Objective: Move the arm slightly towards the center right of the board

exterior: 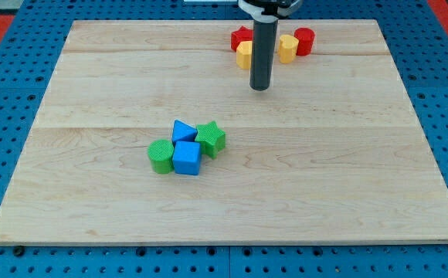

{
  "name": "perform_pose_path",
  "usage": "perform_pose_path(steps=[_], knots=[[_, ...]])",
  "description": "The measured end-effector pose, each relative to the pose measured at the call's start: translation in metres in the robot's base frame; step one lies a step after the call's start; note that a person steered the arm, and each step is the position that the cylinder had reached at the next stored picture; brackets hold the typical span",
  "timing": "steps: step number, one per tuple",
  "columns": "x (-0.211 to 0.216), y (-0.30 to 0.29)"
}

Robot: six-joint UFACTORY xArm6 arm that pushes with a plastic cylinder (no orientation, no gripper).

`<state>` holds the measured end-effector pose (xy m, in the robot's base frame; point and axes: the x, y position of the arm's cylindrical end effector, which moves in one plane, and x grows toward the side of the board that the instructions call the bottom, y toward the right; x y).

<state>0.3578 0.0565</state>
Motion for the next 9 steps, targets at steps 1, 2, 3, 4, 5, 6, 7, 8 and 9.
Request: perform_pose_path(steps=[1, 2, 3, 4, 5, 6, 7, 8, 9], knots=[[0.001, 0.004], [0.012, 0.021], [0.03, 0.041], [0.05, 0.051], [0.079, 0.053], [0.085, 0.054], [0.085, 0.054], [0.085, 0.063], [0.085, 0.063]])
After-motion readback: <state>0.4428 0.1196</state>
